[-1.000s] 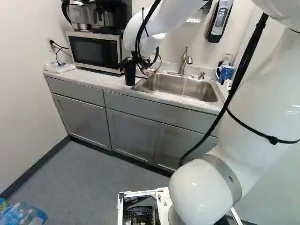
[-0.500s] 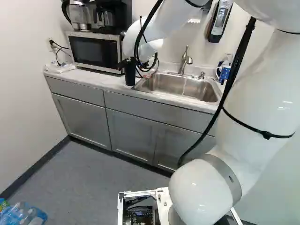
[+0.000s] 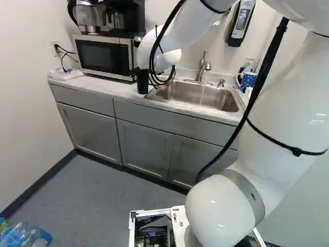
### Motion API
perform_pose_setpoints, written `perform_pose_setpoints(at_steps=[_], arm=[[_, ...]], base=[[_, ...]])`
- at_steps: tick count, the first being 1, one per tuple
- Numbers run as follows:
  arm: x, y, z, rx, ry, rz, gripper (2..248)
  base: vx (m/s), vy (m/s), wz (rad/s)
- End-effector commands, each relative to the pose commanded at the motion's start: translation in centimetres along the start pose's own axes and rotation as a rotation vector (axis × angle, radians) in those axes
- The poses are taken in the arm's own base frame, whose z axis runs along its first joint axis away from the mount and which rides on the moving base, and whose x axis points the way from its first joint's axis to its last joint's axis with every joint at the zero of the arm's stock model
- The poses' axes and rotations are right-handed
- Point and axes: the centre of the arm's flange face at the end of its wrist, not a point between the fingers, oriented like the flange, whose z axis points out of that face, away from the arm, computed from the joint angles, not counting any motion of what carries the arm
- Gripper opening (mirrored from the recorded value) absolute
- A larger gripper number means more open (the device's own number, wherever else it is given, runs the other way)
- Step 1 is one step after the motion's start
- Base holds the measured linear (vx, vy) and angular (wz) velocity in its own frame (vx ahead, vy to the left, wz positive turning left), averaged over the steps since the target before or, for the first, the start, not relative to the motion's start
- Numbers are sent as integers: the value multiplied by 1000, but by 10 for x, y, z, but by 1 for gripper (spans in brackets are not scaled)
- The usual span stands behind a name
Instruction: Rinse the cup and place it in the tray
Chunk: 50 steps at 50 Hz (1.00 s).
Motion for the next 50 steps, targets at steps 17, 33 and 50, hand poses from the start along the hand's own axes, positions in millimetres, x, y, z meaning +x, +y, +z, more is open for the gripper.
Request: perform_pose_setpoints(at_steps=[17,33,50], arm=[[-9,-2,3,4,74,-2,247],[-21,-6,-1,11,143,-4,247],[-30,-8,1,14,218,-5,247]], base=[[0,0,0],[0,0,0],[0,0,0]])
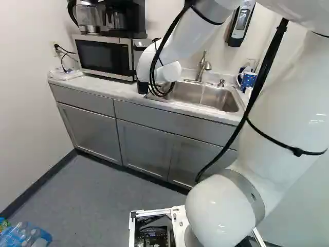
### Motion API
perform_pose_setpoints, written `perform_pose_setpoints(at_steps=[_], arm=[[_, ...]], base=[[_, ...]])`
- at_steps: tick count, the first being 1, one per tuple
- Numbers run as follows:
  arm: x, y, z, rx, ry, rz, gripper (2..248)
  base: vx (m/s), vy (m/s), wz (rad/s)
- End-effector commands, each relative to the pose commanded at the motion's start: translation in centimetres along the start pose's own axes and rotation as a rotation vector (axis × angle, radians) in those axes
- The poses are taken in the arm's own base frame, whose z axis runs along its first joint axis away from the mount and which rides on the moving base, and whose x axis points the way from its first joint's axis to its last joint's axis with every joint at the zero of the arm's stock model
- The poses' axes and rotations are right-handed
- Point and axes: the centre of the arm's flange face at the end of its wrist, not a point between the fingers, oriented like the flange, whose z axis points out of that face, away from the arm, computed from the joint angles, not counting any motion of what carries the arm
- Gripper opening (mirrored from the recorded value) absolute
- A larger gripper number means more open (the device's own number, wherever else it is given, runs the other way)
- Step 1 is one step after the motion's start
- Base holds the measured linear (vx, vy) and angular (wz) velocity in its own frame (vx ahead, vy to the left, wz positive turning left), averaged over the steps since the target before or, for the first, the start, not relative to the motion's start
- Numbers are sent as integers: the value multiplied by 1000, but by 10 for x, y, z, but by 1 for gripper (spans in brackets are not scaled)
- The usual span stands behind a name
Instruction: Rinse the cup and place it in the tray
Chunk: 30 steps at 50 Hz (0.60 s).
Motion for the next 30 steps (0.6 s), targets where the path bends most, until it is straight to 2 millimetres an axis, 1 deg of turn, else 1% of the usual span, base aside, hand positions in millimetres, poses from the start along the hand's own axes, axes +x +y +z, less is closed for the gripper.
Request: perform_pose_setpoints(at_steps=[16,30], arm=[[-8,-1,1,2,67,0,247],[-22,-2,4,3,44,0,247]], base=[[0,0,0],[0,0,0]])
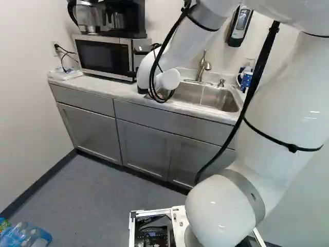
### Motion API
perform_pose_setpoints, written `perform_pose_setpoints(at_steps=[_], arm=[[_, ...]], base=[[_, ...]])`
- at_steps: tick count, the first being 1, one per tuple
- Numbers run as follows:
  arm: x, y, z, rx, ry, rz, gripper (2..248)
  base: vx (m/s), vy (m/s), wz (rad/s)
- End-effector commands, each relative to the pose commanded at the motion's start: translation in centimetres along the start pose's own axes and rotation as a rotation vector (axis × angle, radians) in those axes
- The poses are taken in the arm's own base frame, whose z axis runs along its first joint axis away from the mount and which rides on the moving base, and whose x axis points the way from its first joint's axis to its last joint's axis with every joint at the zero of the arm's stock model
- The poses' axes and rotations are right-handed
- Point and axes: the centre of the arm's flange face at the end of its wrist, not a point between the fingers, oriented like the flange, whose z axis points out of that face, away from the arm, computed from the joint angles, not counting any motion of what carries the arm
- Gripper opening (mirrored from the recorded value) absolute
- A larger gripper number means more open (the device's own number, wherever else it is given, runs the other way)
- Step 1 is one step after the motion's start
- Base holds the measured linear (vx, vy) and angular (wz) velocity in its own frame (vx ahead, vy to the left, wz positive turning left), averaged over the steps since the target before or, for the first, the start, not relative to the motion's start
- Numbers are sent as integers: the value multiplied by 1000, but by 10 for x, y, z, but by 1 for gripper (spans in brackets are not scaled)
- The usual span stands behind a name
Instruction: Rinse the cup and place it in the tray
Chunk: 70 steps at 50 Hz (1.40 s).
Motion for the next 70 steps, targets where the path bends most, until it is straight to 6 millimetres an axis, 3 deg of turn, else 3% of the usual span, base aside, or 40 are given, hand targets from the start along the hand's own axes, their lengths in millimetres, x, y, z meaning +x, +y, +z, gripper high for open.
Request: perform_pose_setpoints(at_steps=[70], arm=[[-48,2,15,-4,129,1,247]], base=[[0,0,0]])
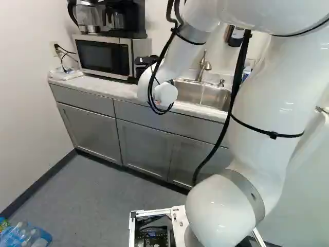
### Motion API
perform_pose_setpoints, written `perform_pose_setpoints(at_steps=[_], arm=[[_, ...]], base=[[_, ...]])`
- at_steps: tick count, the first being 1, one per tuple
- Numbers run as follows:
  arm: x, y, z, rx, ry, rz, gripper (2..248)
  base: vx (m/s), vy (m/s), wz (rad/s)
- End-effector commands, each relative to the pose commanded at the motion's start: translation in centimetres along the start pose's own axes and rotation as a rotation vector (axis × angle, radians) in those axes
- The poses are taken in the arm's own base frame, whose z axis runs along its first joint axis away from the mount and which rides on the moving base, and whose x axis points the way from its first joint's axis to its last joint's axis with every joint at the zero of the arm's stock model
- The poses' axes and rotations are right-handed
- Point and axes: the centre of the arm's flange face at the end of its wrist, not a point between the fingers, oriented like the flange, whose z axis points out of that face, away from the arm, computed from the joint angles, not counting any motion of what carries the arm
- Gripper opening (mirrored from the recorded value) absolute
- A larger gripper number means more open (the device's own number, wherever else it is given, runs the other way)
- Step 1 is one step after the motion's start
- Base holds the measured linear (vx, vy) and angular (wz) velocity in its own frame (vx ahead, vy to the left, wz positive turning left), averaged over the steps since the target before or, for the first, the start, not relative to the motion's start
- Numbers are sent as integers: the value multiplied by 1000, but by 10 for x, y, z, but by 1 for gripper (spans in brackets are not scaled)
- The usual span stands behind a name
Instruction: Rinse the cup and place it in the tray
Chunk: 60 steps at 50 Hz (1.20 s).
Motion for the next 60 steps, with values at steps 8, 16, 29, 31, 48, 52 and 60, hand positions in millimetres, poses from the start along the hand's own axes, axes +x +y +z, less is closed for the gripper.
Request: perform_pose_setpoints(at_steps=[8,16,29,31,48,52,60], arm=[[-8,3,-1,-5,-17,0,247],[-8,3,-1,-5,-17,0,247],[-8,3,-1,-5,-17,0,205],[-8,3,-1,-5,-17,0,166],[-7,3,-1,-5,-14,0,122],[-4,3,-1,-5,-7,0,122],[4,6,-3,-11,9,1,122]], base=[[0,0,0],[0,0,0],[0,0,0],[0,0,0],[0,0,0],[0,0,0],[0,0,0]])
